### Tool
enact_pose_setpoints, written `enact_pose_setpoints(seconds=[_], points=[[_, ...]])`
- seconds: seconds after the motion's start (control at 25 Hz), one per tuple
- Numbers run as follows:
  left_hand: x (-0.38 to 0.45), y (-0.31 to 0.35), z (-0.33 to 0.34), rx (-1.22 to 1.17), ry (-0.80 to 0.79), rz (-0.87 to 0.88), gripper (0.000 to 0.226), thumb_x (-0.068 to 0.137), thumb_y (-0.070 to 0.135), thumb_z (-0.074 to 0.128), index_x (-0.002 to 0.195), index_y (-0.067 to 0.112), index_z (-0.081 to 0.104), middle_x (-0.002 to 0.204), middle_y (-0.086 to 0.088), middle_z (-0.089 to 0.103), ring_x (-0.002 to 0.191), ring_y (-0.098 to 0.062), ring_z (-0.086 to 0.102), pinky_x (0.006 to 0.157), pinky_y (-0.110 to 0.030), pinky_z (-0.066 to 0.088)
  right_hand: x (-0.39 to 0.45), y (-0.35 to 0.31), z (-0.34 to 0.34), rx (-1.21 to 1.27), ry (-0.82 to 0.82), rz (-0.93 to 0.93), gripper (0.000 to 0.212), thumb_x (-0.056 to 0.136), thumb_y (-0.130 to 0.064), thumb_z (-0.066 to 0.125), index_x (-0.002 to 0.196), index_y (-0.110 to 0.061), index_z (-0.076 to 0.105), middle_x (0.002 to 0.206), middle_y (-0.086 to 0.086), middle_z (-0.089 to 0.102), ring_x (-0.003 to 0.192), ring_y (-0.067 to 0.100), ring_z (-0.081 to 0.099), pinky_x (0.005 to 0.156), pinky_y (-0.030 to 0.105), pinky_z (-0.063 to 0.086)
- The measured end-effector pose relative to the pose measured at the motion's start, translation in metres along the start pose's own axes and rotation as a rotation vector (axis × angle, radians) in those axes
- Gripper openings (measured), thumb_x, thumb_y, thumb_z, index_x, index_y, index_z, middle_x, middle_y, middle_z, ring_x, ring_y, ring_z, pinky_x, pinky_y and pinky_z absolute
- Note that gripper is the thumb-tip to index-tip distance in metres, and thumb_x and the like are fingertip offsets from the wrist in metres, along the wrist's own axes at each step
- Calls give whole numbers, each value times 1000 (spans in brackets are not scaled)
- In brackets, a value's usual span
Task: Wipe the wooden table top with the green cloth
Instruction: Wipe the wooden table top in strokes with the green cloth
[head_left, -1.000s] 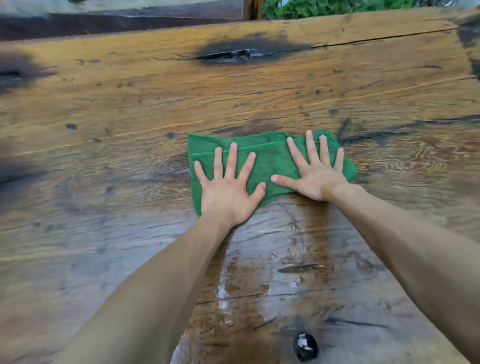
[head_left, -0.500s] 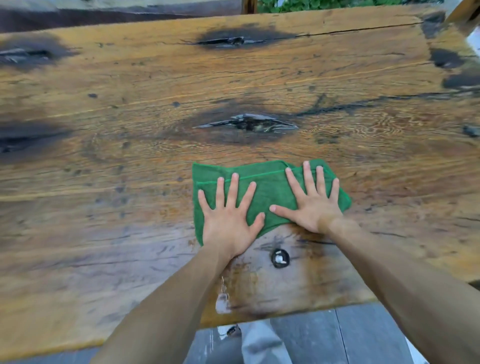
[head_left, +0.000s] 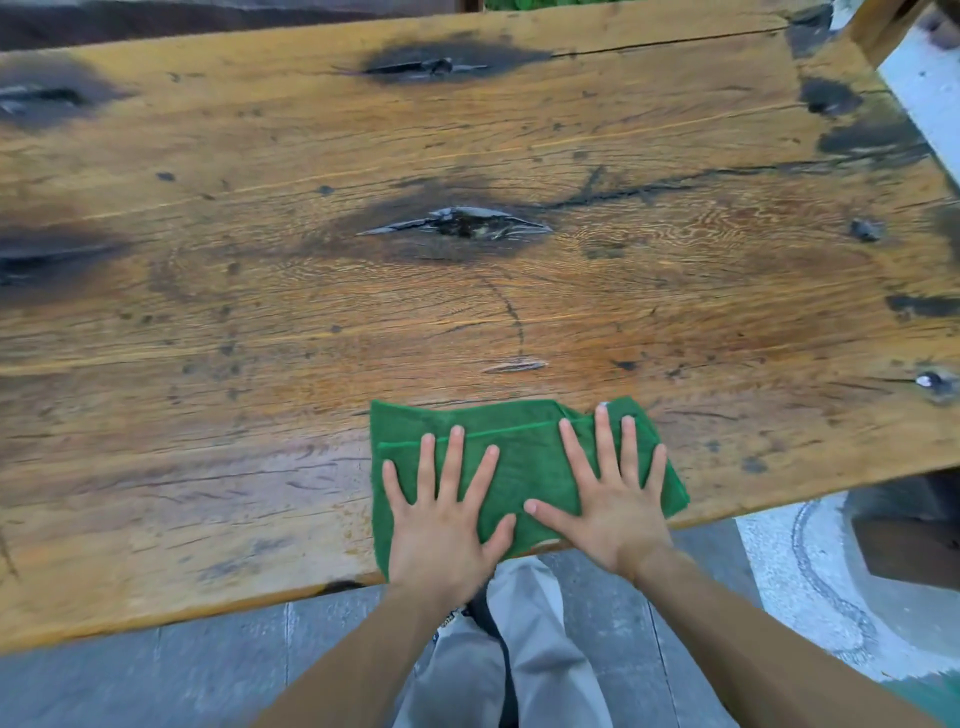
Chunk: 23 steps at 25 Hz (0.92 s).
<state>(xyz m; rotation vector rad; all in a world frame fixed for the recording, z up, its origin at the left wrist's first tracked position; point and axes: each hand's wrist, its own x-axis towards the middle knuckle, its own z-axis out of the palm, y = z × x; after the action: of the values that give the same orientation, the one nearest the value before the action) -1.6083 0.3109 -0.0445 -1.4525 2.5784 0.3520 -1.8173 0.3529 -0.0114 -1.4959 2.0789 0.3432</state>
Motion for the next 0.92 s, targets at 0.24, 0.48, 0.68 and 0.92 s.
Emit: enact_pose_setpoints(seconds=[0.24,0.48,0.68,0.92], points=[[-10,7,-2,9,-55,13,79,90,72,35,159,34,23,169,-11,12,153,-41,13,111,-78,13,-12,2,9,18,72,26,97,77,-95,17,148,-47,-27,152,-4,-48,139,27,-45,114,64,-19],[33,8,-14,-7,-50,4,77,91,72,36,159,38,22,169,-8,12,154,-39,12,111,-79,13,31,12,-13,39,137,61,96,74,-97,16,148,-50,-25,155,-5,-43,143,27,-39,114,64,-18],[94,14,-25,-6,-27,-20,74,94,73,27,159,40,16,169,-6,10,154,-38,9,112,-78,10,83,29,-39,-12,232,52,94,74,-97,7,150,-50,-20,161,-3,-33,148,28,-29,116,63,-14],[170,21,-39,2,-19,-44,73,95,74,16,160,41,8,170,-5,3,155,-37,4,113,-77,5,156,48,-83,-47,260,30,94,75,-97,8,150,-50,-20,161,-2,-32,150,28,-26,117,63,-10]])
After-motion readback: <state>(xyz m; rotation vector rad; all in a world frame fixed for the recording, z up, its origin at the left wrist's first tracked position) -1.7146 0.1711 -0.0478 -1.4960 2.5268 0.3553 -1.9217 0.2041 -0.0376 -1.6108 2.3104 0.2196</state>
